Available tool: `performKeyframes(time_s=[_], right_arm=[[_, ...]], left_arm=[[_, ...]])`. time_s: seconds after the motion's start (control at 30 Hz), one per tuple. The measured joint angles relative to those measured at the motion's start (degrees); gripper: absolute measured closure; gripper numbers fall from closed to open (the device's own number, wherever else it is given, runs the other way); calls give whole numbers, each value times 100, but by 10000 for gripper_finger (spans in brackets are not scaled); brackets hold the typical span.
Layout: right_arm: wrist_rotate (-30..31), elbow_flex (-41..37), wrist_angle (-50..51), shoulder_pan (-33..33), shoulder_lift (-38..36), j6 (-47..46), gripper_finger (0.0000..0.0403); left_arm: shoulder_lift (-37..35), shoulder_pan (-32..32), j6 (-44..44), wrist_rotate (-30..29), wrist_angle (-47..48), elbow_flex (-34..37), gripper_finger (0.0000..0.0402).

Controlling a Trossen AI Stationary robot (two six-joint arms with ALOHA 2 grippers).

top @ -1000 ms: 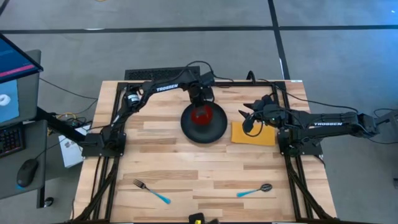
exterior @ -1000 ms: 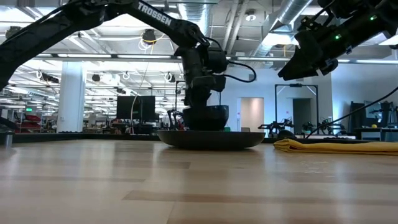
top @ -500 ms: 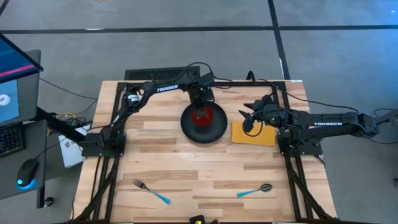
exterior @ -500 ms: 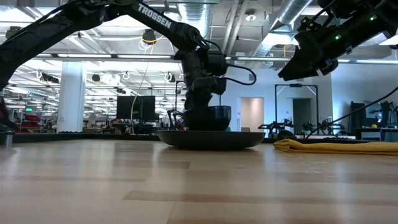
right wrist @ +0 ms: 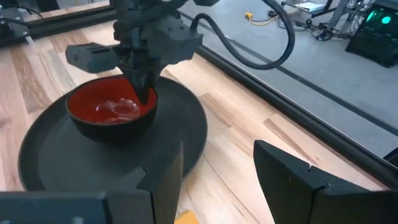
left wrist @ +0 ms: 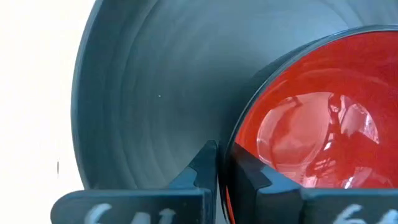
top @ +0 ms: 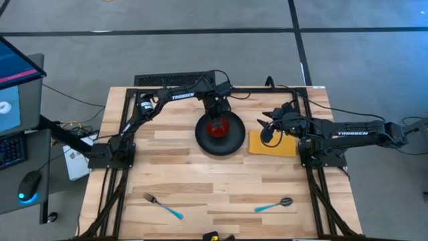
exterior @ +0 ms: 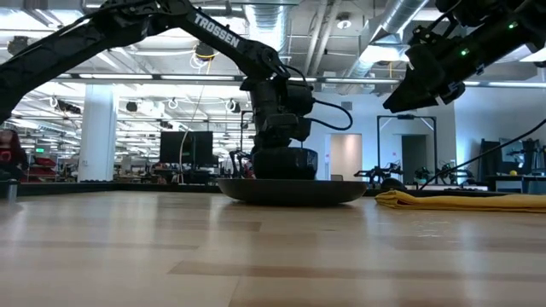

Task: Set table place
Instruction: Put the red bowl on the black plate

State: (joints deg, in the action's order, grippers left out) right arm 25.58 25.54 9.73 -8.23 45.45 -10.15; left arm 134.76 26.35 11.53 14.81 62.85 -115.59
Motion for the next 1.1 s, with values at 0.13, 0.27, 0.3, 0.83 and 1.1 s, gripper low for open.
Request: performKeyframes(time_s=[0.13,0.27,0.3,0.83,1.1], right_arm=[[0,1,26,0,0,0,181],[0,0,32,0,0,0,181],[0,0,30,-3,0,0,181],[0,0,44,-4,0,0,181],[0,0,68,-4,0,1,181]], left_arm=[[9,2,-11,38,-34,0,393],[11,1,-16,30,-26,3,393],[11,0,-16,26,-26,4,393],[8,0,-5,-58,-26,16,375],[11,-27,-9,-111,199,-123,296]])
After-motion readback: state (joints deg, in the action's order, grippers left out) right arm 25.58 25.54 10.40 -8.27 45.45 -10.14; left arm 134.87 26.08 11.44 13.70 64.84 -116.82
